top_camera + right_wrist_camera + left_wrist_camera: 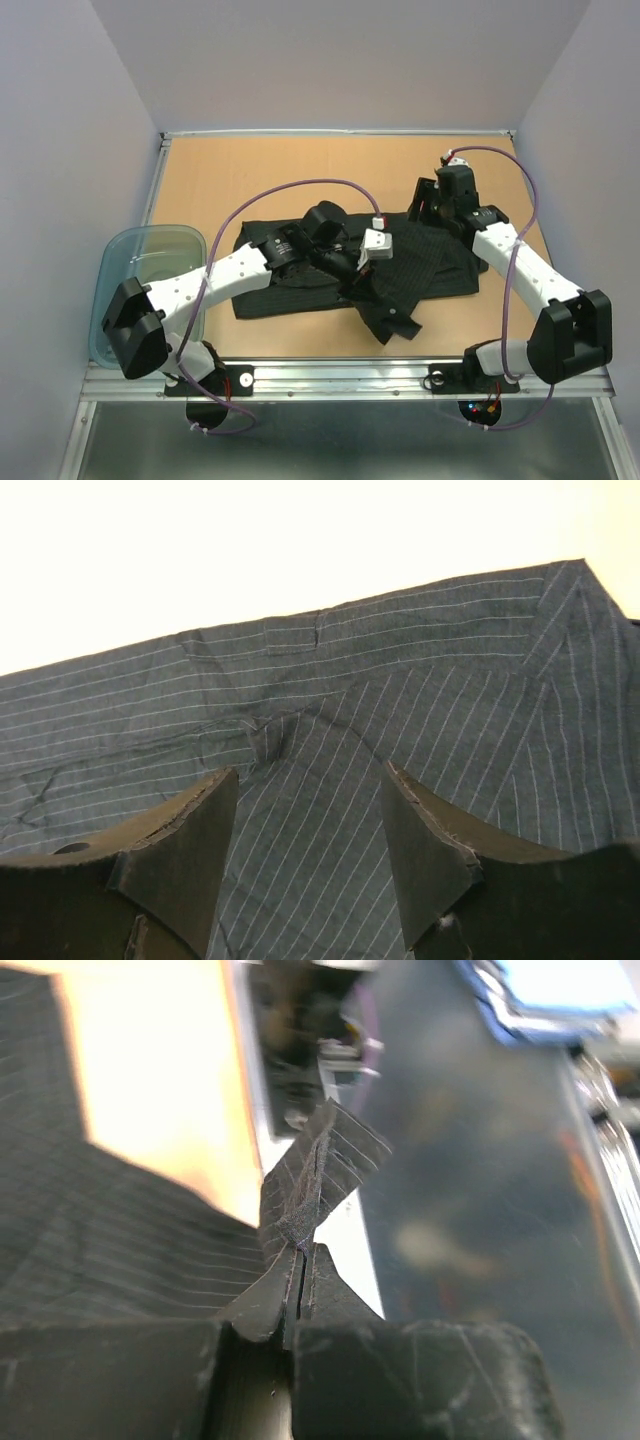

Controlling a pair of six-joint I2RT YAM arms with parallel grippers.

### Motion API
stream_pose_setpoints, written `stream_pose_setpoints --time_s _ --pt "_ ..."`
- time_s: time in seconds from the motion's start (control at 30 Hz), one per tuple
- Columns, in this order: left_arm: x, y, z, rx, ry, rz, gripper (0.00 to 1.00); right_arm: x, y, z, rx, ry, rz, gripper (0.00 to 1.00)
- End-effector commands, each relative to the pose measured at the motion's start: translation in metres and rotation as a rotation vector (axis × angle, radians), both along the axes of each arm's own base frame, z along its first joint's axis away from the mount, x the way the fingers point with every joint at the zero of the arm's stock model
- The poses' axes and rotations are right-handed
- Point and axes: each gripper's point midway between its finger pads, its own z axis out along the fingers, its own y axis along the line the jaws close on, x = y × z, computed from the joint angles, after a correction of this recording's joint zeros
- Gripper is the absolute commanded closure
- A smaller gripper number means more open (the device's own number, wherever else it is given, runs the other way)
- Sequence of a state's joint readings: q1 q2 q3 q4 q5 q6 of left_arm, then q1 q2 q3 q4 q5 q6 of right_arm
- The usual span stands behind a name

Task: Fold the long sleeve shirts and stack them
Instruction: Fold the shirt

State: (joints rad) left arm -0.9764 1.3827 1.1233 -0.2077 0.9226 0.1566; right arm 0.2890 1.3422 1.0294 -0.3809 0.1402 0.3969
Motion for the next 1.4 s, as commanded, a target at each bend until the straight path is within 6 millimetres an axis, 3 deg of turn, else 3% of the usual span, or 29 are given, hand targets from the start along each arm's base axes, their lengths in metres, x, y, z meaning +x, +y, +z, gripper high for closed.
stream_pose_setpoints --time_s 0.0,0.1,0.13,0.3,0.37,0.47,0.5,0.63,0.67,0.7,0.77,0.83,0.87,0.9,0.97,1.07,1.1,1.13,1.2,1.27,1.37 --pt "0.062 -0.016 0.031 -0.075 -0.029 0.241 1.0 -0.007 -0.009 0.007 -0.009 -0.028 -0.029 0.35" --pt "0.103 -0.008 0.027 -0.072 0.032 0.43 1.0 -0.01 -0.013 0.012 -0.013 -0.045 -0.045 0.35" --pt "0.129 0.002 0.032 -0.094 0.078 0.535 1.0 -0.012 -0.015 0.012 -0.014 -0.046 -0.05 0.35" --pt "0.2 0.048 0.009 -0.064 0.165 0.903 1.0 -0.017 -0.019 0.017 -0.024 -0.065 -0.058 0.35" --pt "0.223 0.07 0.002 -0.071 0.192 1.027 1.0 -0.018 -0.019 0.016 -0.024 -0.064 -0.056 0.35" --pt "0.239 0.09 -0.001 -0.097 0.259 1.162 1.0 -0.02 -0.018 0.016 -0.021 -0.062 -0.05 0.35" --pt "0.243 0.1 -0.01 -0.088 0.301 1.215 1.0 -0.021 -0.018 0.015 -0.019 -0.058 -0.044 0.35" --pt "0.25 0.131 -0.024 -0.126 0.392 1.363 1.0 -0.025 -0.013 0.012 -0.005 -0.05 -0.016 0.35" --pt "0.252 0.136 -0.015 -0.174 0.377 1.385 1.0 -0.026 -0.012 0.011 -0.006 -0.046 -0.004 0.35" --pt "0.25 0.144 -0.024 -0.17 0.387 1.412 1.0 -0.028 -0.008 0.009 0.001 -0.039 0.016 0.35" --pt "0.251 0.156 -0.017 -0.221 0.371 1.471 1.0 -0.03 -0.007 0.004 0.0 -0.026 0.03 0.35" --pt "0.248 0.17 -0.027 -0.225 0.377 1.536 1.0 -0.034 -0.004 0.0 0.011 -0.015 0.047 0.35" --pt "0.247 0.18 -0.02 -0.271 0.372 1.583 1.0 -0.035 -0.003 -0.001 0.017 -0.011 0.053 0.35" --pt "0.242 0.187 -0.033 -0.26 0.382 1.613 1.0 -0.036 0.0 -0.002 0.028 -0.005 0.07 0.35" --pt "0.237 0.201 -0.039 -0.299 0.398 1.67 1.0 -0.038 0.003 -0.004 0.039 0.001 0.087 0.35" --pt "0.229 0.205 -0.037 -0.373 0.417 1.674 1.0 -0.042 0.009 -0.01 0.052 0.022 0.118 0.35" --pt "0.223 0.206 -0.05 -0.376 0.463 1.682 1.0 -0.042 0.009 -0.01 0.051 0.024 0.122 0.35" --pt "0.221 0.207 -0.043 -0.427 0.461 1.674 1.0 -0.042 0.009 -0.012 0.045 0.029 0.126 0.35" --pt "0.212 0.212 -0.063 -0.425 0.518 1.7 1.0 -0.045 0.015 -0.014 0.067 0.04 0.158 0.35" --pt "0.21 0.218 -0.066 -0.471 0.52 1.723 1.0 -0.046 0.016 -0.015 0.07 0.045 0.165 0.35" --pt "0.196 0.232 -0.086 -0.518 0.555 1.773 1.0 -0.047 0.017 -0.018 0.072 0.053 0.172 0.35"
